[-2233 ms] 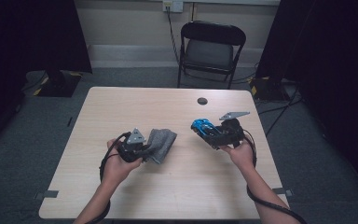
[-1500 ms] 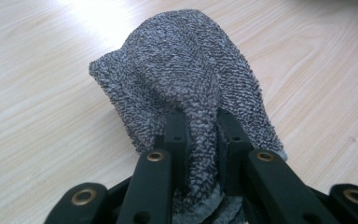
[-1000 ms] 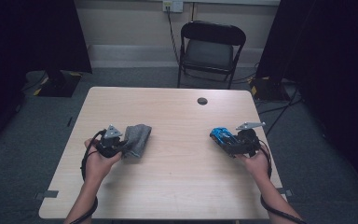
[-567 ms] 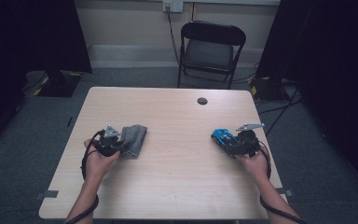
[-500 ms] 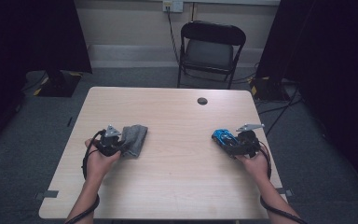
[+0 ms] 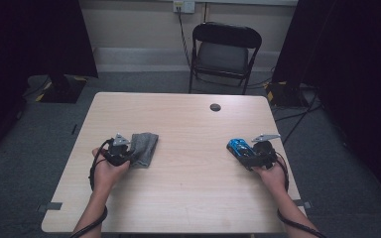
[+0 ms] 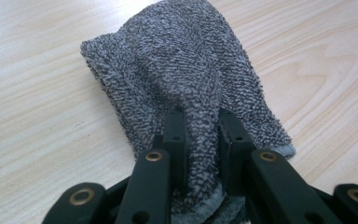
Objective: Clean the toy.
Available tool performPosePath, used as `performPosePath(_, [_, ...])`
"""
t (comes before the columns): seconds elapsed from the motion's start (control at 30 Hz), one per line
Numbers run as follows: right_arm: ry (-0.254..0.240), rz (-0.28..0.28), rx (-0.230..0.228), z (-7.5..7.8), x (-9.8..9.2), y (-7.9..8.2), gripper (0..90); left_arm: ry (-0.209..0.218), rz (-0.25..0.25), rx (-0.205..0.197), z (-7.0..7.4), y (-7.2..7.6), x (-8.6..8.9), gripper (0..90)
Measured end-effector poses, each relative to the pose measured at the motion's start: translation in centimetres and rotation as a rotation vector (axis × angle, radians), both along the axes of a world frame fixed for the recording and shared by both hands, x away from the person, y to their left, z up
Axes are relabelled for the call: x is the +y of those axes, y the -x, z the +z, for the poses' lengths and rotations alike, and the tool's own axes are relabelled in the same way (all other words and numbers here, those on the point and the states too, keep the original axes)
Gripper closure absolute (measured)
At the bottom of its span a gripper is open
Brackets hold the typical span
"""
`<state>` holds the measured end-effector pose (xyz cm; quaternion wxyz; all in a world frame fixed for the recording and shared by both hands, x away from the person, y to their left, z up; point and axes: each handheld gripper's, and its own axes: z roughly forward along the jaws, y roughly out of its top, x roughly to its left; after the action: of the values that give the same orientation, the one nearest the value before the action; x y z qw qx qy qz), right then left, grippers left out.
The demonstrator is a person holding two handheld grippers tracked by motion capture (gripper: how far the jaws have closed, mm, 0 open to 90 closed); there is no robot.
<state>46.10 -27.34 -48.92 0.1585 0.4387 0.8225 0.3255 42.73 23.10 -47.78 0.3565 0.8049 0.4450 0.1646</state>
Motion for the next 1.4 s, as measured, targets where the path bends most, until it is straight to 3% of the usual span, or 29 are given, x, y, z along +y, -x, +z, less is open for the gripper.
performPosePath(0.7, [0.003, -0.005, -0.028, -0.3, 0.3, -0.1, 26.3, 0.005, -0.008, -0.008, -0.2, 0.6, 0.0, 72.3])
performPosePath(1.03, [0.018, 0.024, -0.046, -0.3, 0.5, 0.0, 20.3, 0.024, 0.009, -0.013, 0.2, 1.1, -0.1, 55.9])
performPosePath(1.4, [-0.010, 0.040, -0.058, 1.1, 0.5, 0.1, 16.1, 0.029, 0.019, -0.029, 0.8, 1.5, 0.1, 49.6])
